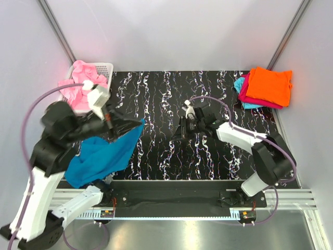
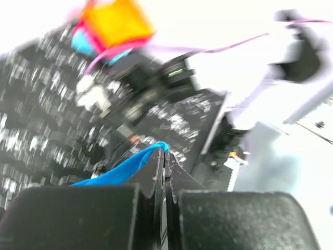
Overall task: Fold and stack the t-shirts
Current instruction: Flatten the tshirt out
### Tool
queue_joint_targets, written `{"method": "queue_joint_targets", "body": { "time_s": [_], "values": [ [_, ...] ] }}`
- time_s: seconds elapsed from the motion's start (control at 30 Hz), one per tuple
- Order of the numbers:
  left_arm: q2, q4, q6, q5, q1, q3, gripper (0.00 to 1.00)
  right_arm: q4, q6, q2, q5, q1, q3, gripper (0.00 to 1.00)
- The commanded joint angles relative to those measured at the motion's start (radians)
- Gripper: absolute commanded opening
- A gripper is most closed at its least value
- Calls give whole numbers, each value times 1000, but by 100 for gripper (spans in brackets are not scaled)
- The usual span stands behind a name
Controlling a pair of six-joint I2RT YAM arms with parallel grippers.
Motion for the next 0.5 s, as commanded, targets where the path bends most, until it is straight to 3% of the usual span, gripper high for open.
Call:
{"method": "queue_joint_targets", "body": {
  "time_s": [0.0, 0.13, 0.23, 0.47],
  "values": [
    [-76, 164, -22, 205, -3, -5, 0, 157, 23, 58, -164, 12, 15, 23],
    [-166, 308, -83, 336, -3, 5, 0, 311, 100, 113, -271, 18, 32, 25],
    [-180, 278, -76, 321, -3, 47, 0, 419, 157, 167, -354, 35, 47, 27],
    [-208, 84, -6, 5, -2, 75, 0, 369, 105, 296, -333, 102, 102, 29]
  ]
}}
